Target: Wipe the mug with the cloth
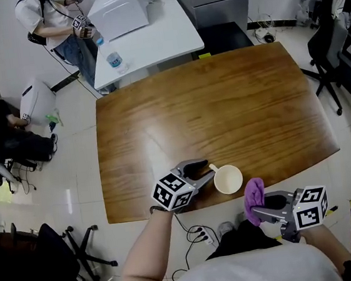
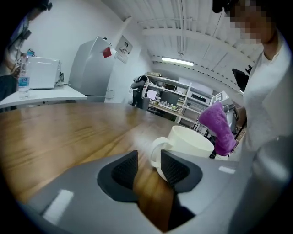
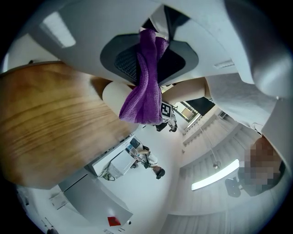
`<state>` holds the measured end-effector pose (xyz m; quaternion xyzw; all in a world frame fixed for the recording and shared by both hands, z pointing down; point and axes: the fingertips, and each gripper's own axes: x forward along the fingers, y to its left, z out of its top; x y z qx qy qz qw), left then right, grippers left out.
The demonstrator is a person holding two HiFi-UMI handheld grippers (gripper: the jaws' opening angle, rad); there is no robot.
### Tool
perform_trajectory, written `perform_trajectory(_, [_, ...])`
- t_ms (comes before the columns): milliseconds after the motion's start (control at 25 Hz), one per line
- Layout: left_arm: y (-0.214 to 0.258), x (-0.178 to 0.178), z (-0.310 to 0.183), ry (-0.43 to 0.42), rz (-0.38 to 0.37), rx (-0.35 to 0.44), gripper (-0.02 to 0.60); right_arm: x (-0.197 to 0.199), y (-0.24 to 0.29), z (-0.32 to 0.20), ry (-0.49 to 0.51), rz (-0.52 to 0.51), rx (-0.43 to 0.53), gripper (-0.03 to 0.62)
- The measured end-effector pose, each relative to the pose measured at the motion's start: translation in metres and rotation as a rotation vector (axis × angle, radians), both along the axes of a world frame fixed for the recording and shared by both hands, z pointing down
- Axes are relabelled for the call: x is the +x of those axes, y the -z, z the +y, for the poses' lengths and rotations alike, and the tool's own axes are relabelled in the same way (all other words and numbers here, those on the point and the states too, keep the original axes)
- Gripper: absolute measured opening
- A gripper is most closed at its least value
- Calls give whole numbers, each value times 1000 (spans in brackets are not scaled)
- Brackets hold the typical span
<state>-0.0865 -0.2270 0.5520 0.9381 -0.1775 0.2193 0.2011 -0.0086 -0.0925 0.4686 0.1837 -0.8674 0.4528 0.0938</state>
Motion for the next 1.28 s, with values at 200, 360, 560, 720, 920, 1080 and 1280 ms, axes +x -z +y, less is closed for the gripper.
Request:
perform_trajectory(200, [1, 11, -5, -37, -24, 41, 68, 19, -7, -39, -12, 20, 24, 109])
perform_trajectory(360, [2, 14, -7, -30, -49, 63, 35, 23, 2, -85, -45, -8, 71, 109])
perform_trajectory(560, [1, 12, -7, -6, -52, 57, 35, 7, 14, -132, -30, -68, 132, 109])
perform_trajectory(720, [2, 9, -6, 30, -37, 59, 35, -7, 19, -165, -67, -153, 123, 109])
perform_trajectory(920, [2, 10, -7, 53, -35, 71, 34, -34, 4, -179, -55, -203, 70, 109])
perform_trajectory(1080, [0, 8, -9, 66, -31, 65, 35, -53, -16, -176, 11, -203, 19, 109])
perform_trajectory(1280, [-2, 9, -8, 80, -4, 32, 38, -59, -49, -165, 111, -95, -22, 109])
